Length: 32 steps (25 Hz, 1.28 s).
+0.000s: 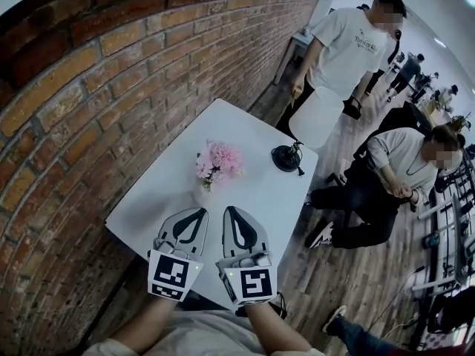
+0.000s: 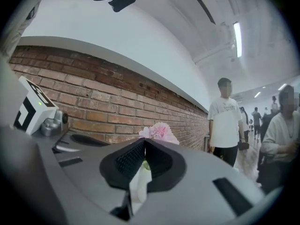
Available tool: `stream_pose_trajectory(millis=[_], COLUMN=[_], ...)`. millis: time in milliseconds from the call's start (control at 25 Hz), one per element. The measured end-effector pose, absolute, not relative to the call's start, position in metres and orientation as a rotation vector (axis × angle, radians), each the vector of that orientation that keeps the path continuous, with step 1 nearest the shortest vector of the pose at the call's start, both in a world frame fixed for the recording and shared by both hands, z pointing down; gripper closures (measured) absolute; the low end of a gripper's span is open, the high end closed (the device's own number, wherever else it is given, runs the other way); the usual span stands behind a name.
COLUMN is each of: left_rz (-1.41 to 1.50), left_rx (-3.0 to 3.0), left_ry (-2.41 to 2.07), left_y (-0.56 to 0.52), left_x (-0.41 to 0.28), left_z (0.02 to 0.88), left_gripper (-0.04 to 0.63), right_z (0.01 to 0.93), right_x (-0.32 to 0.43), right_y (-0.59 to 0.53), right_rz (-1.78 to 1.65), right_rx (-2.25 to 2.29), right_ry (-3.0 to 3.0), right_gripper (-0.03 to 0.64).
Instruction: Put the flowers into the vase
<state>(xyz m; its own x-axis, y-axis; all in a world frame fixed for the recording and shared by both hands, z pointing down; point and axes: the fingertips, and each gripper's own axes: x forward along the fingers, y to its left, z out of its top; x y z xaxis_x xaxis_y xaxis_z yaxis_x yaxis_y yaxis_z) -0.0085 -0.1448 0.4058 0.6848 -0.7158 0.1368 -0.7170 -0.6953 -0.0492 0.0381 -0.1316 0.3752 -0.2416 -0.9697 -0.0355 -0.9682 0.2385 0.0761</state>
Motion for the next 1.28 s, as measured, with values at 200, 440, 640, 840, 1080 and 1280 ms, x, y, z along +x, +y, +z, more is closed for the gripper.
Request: stream_pose_trajectory(millis=[200,440,640,840,1080,1280], left_rz=[0.210,0.206,0.205,0.204,0.203,0.197], left_rx=[2.888,2.891,2.891,2.894,2.900,2.904], left_ry=[-1.227,-1.233,-1.232,-1.227,-1.213,-1.204], left_y=[-0.138,-0.132,-0.131,-0.132,-0.132,-0.135], left_x=[-0.006,-0.005,-0.005,-0.005,-0.005,-0.006], left_z=[0.399,0.393,0.394,0.394,0.394,0.396], left_gripper=[0.588,0.588,0.588,0.588,0.588,0.588], right_z=[0.373,0.378,0.381,0.385,0.385,0.384], right_x=[0.039,0.036,0.034,0.033,0.033,0.034], right_y=[-0.119,-0.116,-0.116,-0.116,-0.117,-0.121], right_rz=[-0.100,-0.085,-0.065,-0.056,-0.058,-0.052], right_rx=[1.927,1.904,1.899,1.892,1.890,1.902], right_ry=[-2.440,-2.454,-2.463,-2.466,-2.455,-2.431], right_gripper=[0.609,0.611,0.611,0.611,0.611,0.611])
